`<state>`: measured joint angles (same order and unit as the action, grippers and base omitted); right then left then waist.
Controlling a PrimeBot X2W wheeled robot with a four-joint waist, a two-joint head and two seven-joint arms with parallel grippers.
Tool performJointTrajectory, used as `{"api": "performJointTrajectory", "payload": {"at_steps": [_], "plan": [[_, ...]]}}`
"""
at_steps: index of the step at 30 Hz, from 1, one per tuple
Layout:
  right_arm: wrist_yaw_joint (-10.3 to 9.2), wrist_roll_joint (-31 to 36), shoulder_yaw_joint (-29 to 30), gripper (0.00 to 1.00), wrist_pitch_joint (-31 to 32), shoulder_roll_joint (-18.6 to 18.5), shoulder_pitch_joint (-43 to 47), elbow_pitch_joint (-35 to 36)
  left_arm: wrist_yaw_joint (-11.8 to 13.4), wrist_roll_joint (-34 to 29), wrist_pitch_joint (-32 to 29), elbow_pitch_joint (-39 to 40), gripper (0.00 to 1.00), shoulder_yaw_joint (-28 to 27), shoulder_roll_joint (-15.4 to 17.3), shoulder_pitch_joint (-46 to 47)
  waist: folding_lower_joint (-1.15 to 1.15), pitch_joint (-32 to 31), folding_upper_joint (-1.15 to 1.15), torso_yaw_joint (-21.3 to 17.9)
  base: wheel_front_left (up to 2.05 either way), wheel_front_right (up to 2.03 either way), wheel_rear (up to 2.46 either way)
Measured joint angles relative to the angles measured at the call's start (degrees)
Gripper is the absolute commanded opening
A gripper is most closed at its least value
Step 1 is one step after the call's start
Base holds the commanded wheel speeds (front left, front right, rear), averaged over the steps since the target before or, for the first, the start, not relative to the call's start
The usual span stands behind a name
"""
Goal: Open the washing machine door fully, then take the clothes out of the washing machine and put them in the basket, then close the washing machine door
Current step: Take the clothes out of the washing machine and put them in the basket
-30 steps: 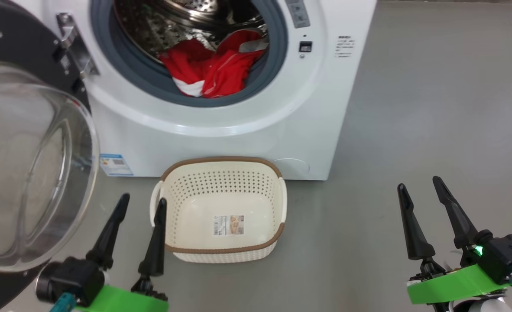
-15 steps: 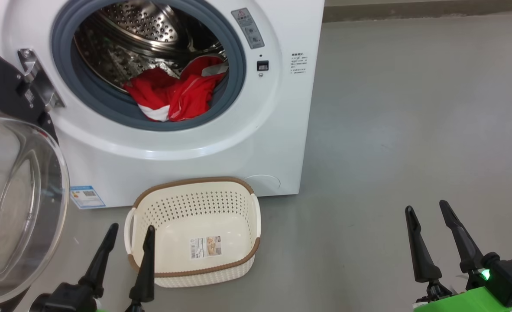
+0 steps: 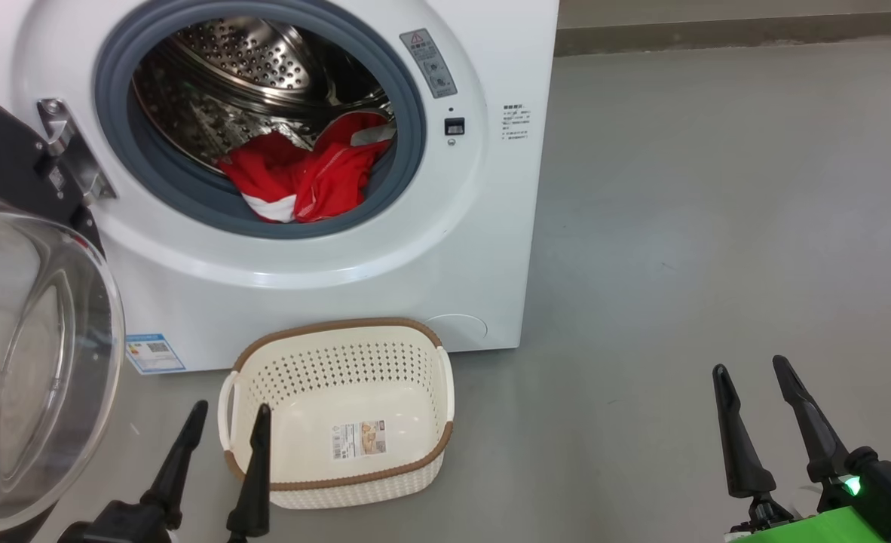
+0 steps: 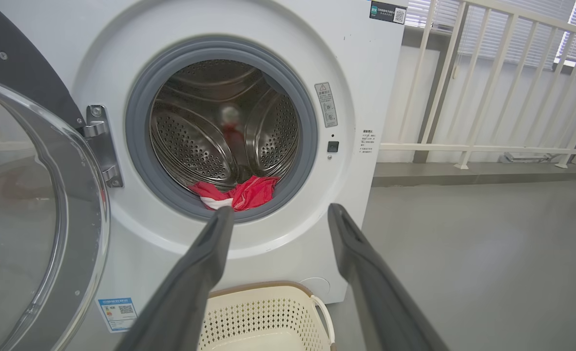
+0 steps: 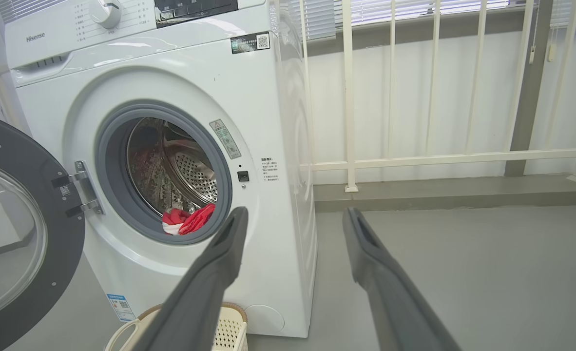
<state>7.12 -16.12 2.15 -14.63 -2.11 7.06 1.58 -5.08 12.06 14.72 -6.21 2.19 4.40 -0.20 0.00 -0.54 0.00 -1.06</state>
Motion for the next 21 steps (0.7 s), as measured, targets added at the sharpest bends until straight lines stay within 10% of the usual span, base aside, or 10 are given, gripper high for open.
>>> {"api": "performJointTrajectory", "payload": {"at_steps": [21], "plan": [[0.0,-0.04,-0.99,1.0,0.0,0.01,0.0,0.01,0.78,-1.0,0.0,-0.99,1.0,0.76,-0.34,0.06,0.0,-0.21,0.0,1.16,0.89,-0.89,0.0]]}}
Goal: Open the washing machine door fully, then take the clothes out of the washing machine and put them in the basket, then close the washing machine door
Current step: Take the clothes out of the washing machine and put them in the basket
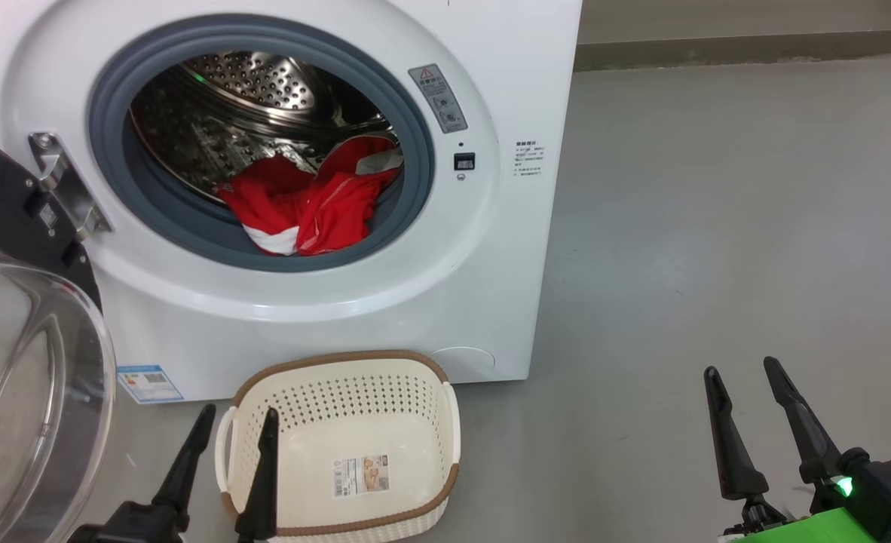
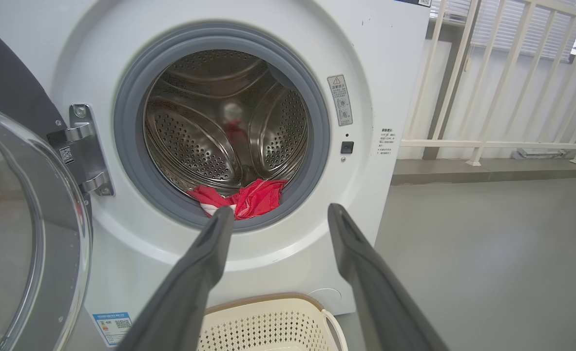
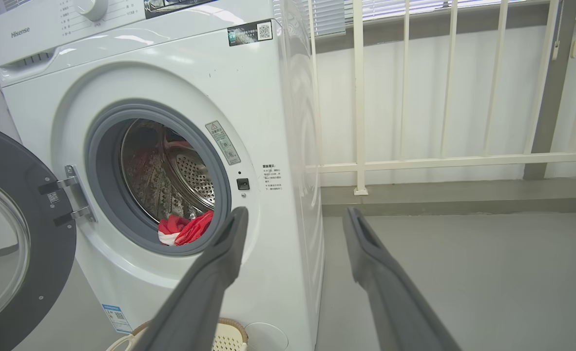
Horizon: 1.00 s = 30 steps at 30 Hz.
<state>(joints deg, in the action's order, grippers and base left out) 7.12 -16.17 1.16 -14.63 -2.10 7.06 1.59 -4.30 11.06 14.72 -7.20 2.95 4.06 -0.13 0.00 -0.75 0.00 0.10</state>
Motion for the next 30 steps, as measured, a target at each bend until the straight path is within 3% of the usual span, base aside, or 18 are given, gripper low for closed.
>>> {"api": "performJointTrajectory", "payload": {"at_steps": [16,30], "plan": [[0.0,0.01,0.04,1.0,0.0,0.0,0.0,0.03,-0.26,0.54,0.0,1.88,1.0,0.52,-0.38,0.01,0.0,0.39,0.0,0.13,0.04,-0.04,0.0],[0.0,0.08,-0.41,1.0,0.0,0.0,-0.05,0.33,1.82,0.36,0.0,2.57,1.0,-0.32,-1.07,0.28,0.0,2.56,0.0,0.25,0.0,0.0,0.0]]}}
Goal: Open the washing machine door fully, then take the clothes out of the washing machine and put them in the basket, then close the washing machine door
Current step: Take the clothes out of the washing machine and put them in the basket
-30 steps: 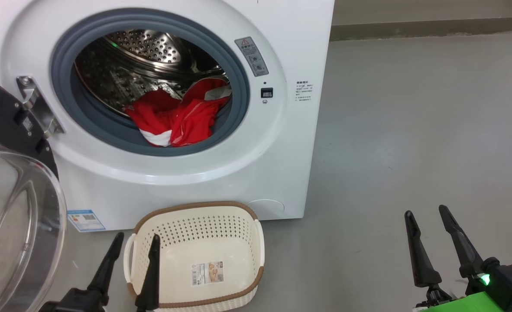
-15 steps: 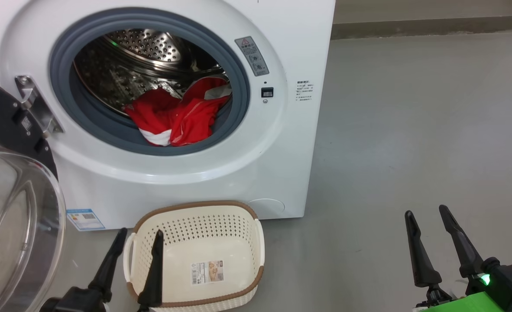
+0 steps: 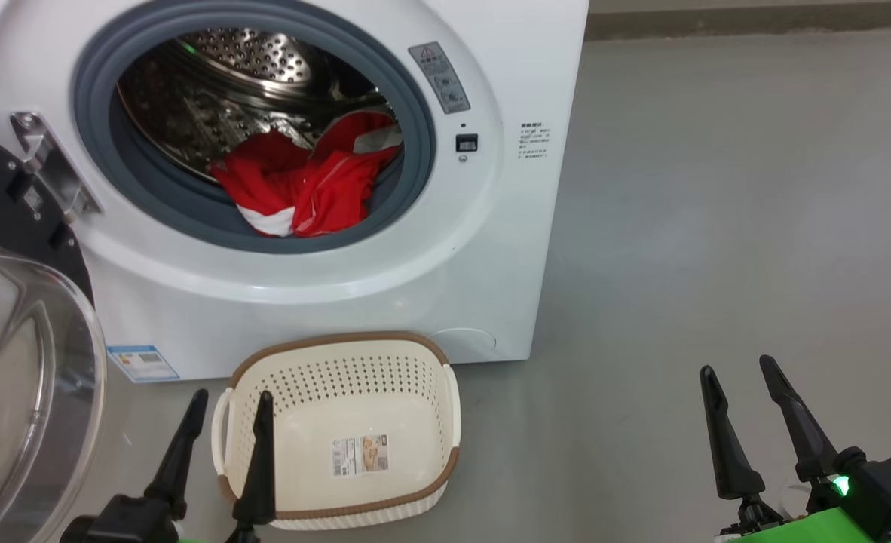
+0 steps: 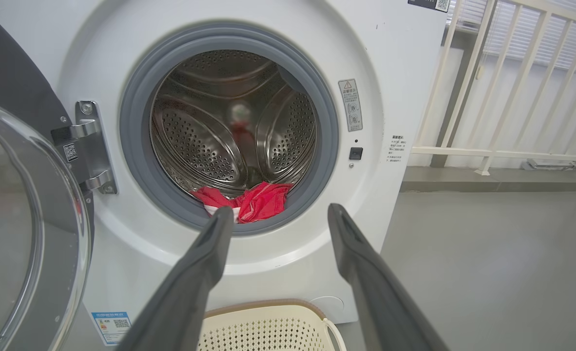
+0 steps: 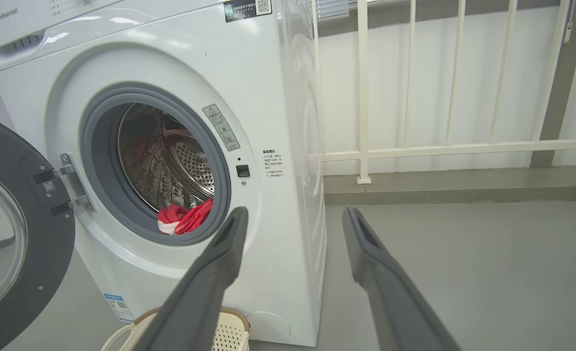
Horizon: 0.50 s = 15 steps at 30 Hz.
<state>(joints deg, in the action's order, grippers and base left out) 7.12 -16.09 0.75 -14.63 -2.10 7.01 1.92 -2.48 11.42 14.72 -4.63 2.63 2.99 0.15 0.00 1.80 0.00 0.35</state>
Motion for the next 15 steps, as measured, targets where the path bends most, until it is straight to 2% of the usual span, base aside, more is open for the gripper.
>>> {"api": "performJointTrajectory", "payload": {"at_steps": [15], "plan": [[0.0,0.63,-1.46,1.0,0.0,-0.02,-3.91,0.69,1.04,0.76,0.0,-1.62,1.0,0.6,-0.27,7.33,0.0,7.48,0.0,1.09,0.0,0.0,0.0]]}}
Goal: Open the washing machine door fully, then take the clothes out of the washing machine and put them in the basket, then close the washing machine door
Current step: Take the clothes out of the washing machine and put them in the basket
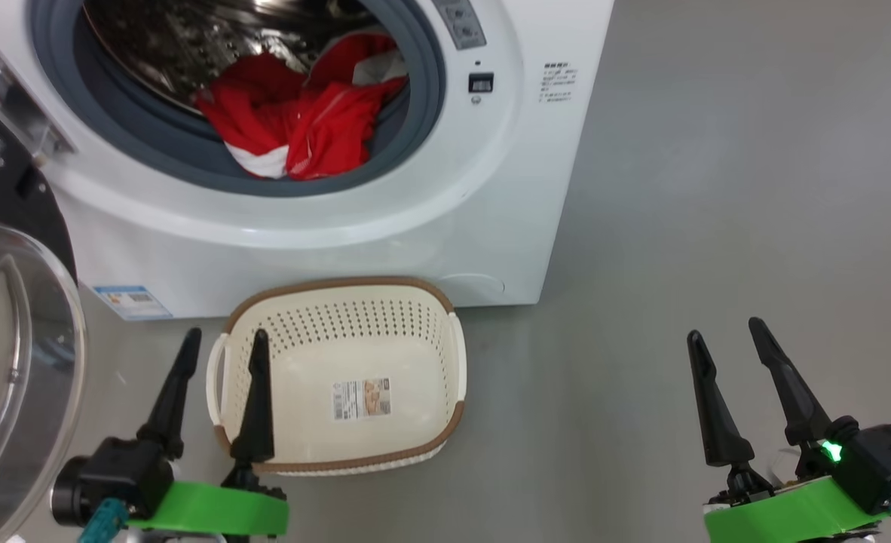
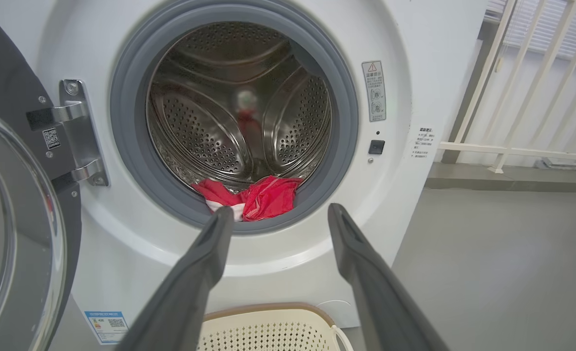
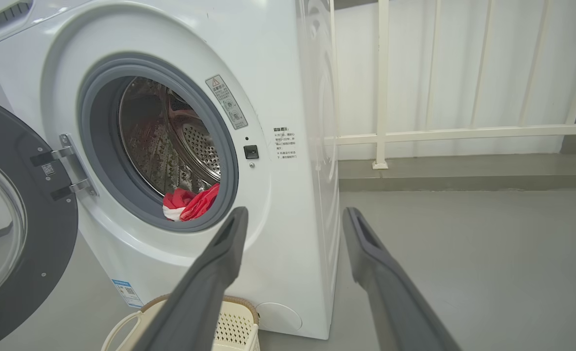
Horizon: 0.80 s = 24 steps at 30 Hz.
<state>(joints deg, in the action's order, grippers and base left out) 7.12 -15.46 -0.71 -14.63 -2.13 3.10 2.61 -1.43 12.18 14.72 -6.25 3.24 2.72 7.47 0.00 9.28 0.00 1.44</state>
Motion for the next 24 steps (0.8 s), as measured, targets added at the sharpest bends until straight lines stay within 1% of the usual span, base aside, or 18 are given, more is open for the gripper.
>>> {"api": "performJointTrajectory", "payload": {"at_steps": [9,15,20,24], "plan": [[0.0,1.03,-0.11,1.0,0.0,-0.04,-2.68,0.6,1.29,0.0,0.0,-1.52,1.0,-0.26,-0.19,4.92,0.0,5.13,0.0,0.35,0.0,0.0,0.0],[0.0,1.38,-0.16,1.0,0.0,-0.09,-4.25,0.88,1.94,-0.11,0.0,-3.41,1.0,0.08,-0.37,10.89,0.0,8.35,0.0,0.13,0.0,0.0,0.0],[0.0,1.37,-0.52,1.0,-0.01,-0.16,-6.35,1.1,1.93,-0.53,0.0,-5.98,1.0,-0.16,-0.34,16.5,0.0,11.21,0.0,-0.43,0.0,0.0,0.0],[0.0,1.37,-1.44,1.0,-0.01,-0.21,-7.32,1.13,1.92,-0.55,0.0,-9.01,1.0,-1.02,0.33,20.86,0.0,13.44,0.0,-1.19,0.0,0.0,0.0]]}}
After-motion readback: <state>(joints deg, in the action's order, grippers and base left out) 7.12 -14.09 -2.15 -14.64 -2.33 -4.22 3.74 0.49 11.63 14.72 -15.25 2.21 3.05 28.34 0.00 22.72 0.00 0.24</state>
